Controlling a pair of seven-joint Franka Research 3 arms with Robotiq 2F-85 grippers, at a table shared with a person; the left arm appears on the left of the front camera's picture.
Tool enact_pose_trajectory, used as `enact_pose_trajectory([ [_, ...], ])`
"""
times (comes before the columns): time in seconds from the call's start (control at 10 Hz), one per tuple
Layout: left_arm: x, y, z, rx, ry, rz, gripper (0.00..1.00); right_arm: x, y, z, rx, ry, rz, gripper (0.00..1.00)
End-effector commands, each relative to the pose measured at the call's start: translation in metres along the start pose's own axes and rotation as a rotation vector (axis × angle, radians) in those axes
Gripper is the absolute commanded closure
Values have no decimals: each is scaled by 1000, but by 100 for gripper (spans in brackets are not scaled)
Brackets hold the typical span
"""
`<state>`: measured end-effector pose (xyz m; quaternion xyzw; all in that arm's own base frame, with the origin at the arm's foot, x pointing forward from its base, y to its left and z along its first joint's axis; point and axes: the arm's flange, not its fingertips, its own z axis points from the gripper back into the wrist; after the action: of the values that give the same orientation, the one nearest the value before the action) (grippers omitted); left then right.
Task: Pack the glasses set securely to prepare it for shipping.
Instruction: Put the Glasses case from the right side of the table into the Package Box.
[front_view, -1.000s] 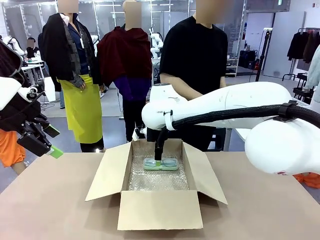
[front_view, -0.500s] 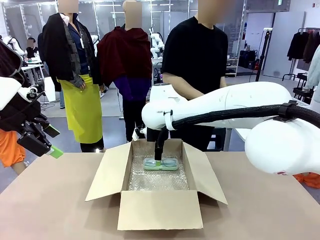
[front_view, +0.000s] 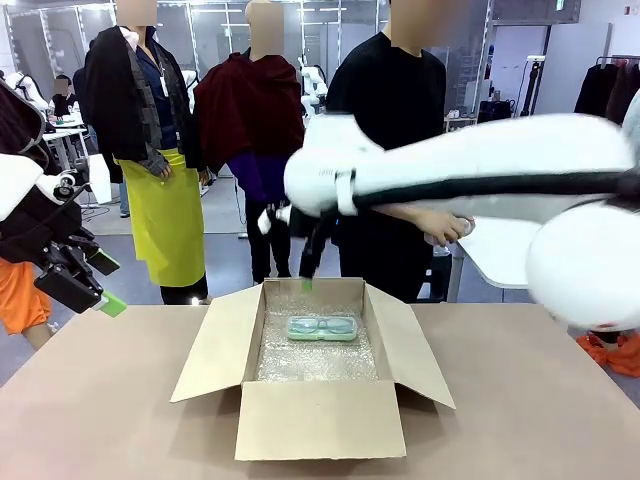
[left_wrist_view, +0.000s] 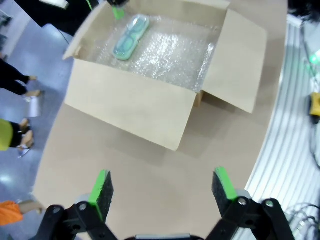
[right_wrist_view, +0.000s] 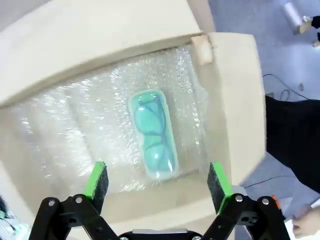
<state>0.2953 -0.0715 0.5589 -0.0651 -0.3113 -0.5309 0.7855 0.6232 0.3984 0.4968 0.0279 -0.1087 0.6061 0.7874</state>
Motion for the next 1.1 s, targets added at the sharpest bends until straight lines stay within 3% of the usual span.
enact_pose_trajectory([
  [0.0,-1,1,1,-1,-8,-8,0,-47,35,32,-2,-33,-151,0],
  [0.3,-1,1,1,-1,-8,-8,0,-104,47,73,-3,-44,-306,0],
  [0.5,-1,1,1,-1,-8,-8,0,-185,66,88,8,-172,-520,0],
  [0.8,-1,1,1,-1,-8,-8,0,-285,104,106,-53,-237,-829,0],
  [1.0,-1,1,1,-1,-8,-8,0,-323,128,108,-81,-207,-937,0],
])
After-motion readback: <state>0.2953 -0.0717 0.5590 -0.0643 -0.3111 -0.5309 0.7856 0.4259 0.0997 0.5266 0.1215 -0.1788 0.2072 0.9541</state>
